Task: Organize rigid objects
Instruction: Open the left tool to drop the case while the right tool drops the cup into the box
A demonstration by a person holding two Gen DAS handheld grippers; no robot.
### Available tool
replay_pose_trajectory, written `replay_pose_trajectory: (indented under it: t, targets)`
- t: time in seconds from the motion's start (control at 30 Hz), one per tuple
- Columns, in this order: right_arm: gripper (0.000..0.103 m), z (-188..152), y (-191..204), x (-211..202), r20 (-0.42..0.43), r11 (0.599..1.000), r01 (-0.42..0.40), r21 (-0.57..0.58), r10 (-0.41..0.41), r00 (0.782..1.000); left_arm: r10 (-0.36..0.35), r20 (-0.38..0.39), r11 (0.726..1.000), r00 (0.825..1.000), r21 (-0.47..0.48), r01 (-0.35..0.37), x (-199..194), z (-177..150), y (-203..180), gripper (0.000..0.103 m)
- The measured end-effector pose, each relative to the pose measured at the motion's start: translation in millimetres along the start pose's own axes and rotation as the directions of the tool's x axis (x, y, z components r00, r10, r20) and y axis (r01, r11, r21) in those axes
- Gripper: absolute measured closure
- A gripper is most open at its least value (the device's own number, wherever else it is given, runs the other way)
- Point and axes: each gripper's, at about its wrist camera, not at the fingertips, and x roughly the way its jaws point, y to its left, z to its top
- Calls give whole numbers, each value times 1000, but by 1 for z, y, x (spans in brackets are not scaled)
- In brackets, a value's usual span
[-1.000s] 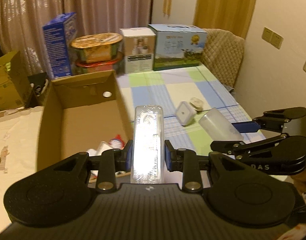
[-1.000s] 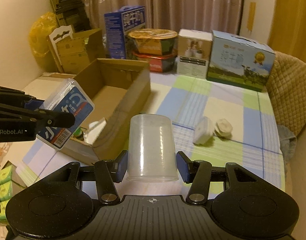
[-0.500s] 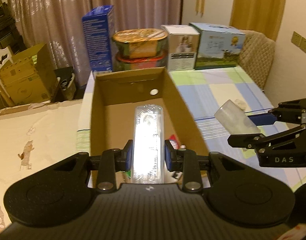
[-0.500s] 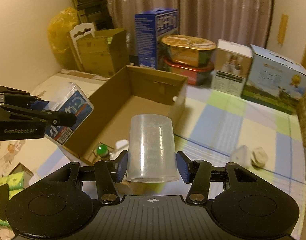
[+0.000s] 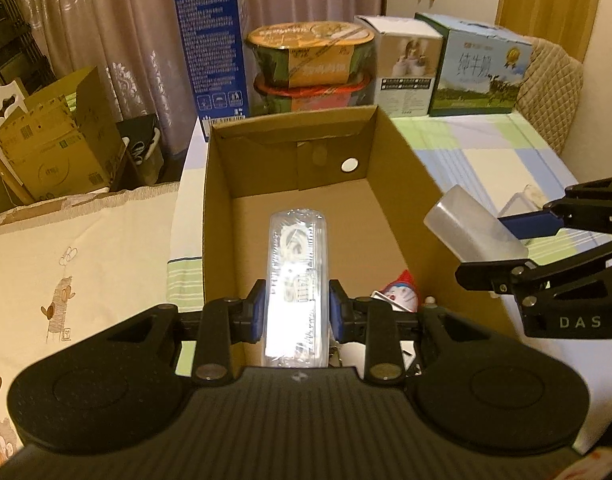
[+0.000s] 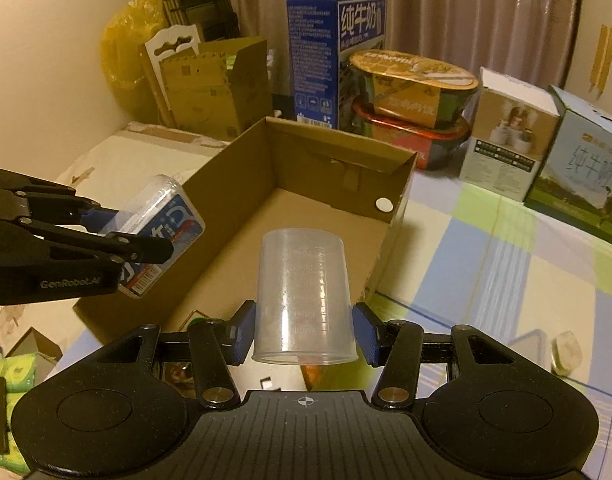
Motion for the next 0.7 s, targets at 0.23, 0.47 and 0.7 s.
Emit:
replay_pose_trajectory:
  t: [0.23, 0.47, 0.7]
  targets:
    - [55, 5, -4, 22, -14, 1000, -4, 1, 4, 1000, -3, -23, 1000, 1000, 0, 3, 25, 3, 5, 77]
    - [55, 9, -3, 29, -9, 1000, -10, 6, 10, 1000, 8, -13, 1000, 1000, -18, -8, 36, 5, 8, 76]
    - [55, 7, -3, 26, -7, 1000, -11, 10, 11, 1000, 21, 11, 1000, 1000, -22, -21, 23, 5, 10, 75]
